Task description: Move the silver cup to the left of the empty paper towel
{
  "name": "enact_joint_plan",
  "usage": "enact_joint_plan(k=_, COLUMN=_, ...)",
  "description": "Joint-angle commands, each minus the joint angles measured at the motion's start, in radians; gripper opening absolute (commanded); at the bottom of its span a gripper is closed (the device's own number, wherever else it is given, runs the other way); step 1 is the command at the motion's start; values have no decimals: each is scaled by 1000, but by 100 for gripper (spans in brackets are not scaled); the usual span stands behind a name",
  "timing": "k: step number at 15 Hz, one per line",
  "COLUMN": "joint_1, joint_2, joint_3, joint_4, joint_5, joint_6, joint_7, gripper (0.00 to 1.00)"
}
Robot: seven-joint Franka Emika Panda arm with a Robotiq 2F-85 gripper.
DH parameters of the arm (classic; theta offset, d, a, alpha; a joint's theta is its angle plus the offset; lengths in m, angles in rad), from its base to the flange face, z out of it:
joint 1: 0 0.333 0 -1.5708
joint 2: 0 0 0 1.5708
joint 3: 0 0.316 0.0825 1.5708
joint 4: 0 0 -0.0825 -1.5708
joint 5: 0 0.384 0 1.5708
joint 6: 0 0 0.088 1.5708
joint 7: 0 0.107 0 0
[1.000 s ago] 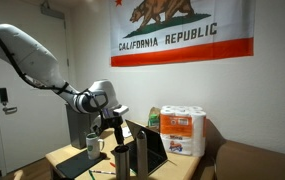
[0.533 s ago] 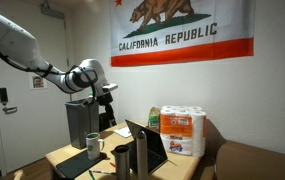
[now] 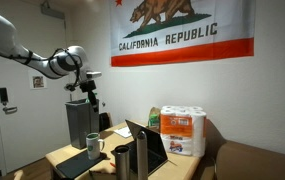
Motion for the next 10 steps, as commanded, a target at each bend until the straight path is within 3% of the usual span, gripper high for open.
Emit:
enact_joint_plan(k=1, joint_1=-15, joint_2=-3, joint_3=27, joint_4=4, joint_5=6, joint_6=-27, joint_7=-2, gripper=100)
enact_joint_plan(k=10, joint_1=-14, joint_2=-3, joint_3=37, joint_4=9, joint_5=9, joint_6=-52, joint_7=-1, gripper=100)
